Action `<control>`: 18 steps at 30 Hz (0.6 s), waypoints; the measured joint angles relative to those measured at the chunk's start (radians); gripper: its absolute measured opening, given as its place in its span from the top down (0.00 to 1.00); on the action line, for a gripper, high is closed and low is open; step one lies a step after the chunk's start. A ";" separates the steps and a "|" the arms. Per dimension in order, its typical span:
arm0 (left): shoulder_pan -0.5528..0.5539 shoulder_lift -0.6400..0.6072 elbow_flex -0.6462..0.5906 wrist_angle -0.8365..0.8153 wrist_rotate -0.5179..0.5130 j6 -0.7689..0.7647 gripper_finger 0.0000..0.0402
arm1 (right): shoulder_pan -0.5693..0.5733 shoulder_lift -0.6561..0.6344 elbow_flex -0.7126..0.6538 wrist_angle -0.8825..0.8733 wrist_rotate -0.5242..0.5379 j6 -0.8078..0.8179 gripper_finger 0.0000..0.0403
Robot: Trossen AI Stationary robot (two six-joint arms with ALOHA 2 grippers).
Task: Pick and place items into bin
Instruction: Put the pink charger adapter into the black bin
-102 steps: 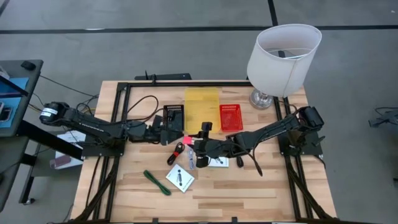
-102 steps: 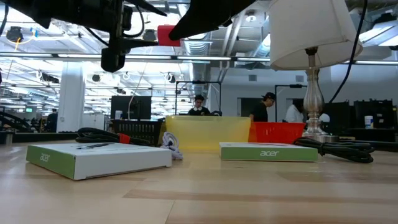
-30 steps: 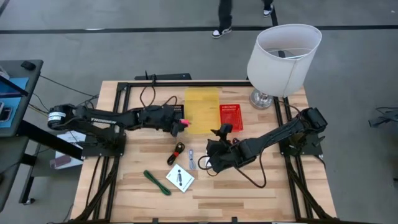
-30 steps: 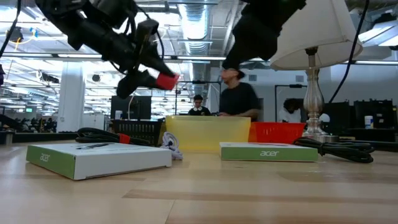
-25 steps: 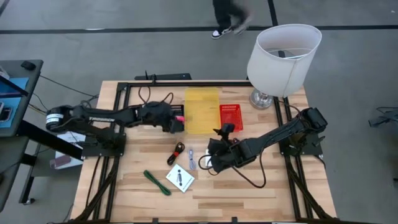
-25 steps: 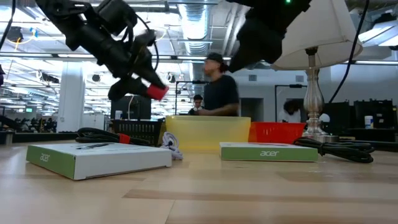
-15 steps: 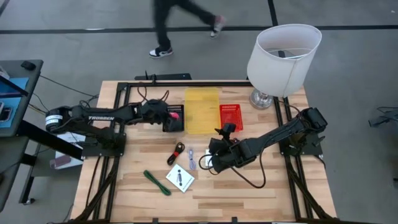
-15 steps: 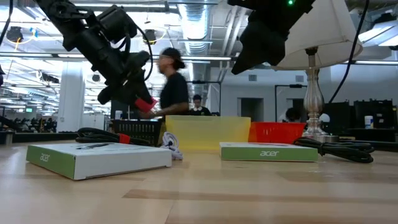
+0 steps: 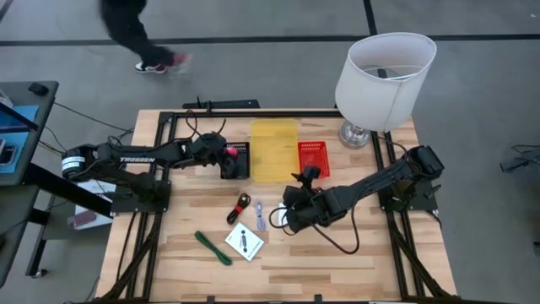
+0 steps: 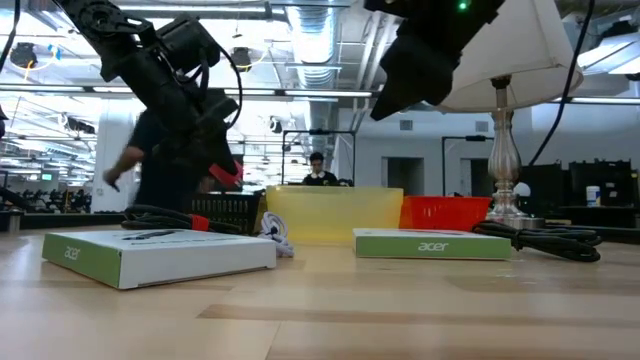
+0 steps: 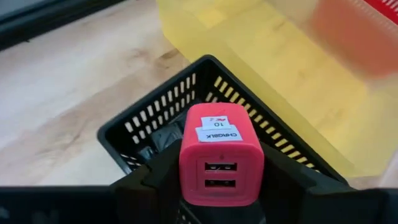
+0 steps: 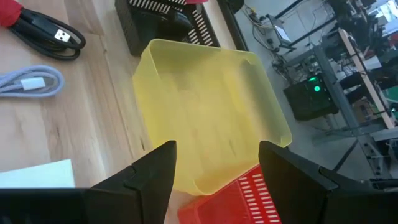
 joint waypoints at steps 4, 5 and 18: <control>0.000 0.000 0.000 0.000 -0.028 0.005 0.61 | -0.013 0.000 0.000 0.000 -0.001 0.023 0.44; 0.000 0.000 0.000 0.000 -0.030 0.005 0.61 | -0.016 0.000 0.000 0.000 -0.001 0.023 0.44; -0.025 0.039 0.000 -0.002 0.068 0.310 0.61 | -0.014 0.000 0.000 -0.001 -0.002 0.024 0.44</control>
